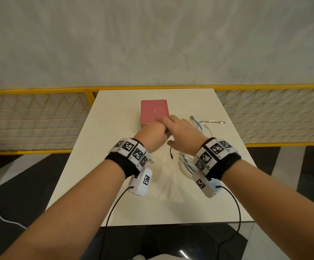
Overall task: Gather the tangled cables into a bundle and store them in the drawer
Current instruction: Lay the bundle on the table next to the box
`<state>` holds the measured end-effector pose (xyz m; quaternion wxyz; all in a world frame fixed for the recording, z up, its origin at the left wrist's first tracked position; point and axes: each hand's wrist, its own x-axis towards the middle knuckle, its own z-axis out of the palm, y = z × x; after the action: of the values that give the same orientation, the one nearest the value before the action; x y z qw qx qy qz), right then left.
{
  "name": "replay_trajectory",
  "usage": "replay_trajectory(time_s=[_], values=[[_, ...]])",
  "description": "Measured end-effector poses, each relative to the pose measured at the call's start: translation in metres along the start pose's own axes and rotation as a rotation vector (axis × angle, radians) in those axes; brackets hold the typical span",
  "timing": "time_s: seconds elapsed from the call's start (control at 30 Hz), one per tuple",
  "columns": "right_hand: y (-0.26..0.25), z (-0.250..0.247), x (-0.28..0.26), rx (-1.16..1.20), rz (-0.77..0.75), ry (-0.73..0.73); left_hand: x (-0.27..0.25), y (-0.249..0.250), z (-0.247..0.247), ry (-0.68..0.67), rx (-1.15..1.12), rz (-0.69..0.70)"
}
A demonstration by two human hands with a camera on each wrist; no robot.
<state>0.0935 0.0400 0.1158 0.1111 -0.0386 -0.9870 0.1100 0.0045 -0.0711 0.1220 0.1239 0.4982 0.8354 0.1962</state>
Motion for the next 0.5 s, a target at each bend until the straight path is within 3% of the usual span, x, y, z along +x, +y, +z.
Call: replay_trajectory(time_s=[0.17, 0.27, 0.43, 0.5], values=[[0.018, -0.016, -0.001, 0.055, 0.235, 0.108, -0.011, -0.004, -0.011, 0.032, -0.345, 0.003], [0.035, -0.024, -0.011, 0.243, 0.366, 0.239, -0.021, -0.025, -0.012, 0.003, -0.365, -0.009], [0.036, -0.009, -0.018, 0.124, 0.397, 0.097, -0.021, -0.022, -0.008, -0.012, -0.171, 0.002], [0.025, -0.004, -0.015, -0.026, 0.243, 0.104, -0.018, -0.012, -0.010, -0.022, -0.124, 0.011]])
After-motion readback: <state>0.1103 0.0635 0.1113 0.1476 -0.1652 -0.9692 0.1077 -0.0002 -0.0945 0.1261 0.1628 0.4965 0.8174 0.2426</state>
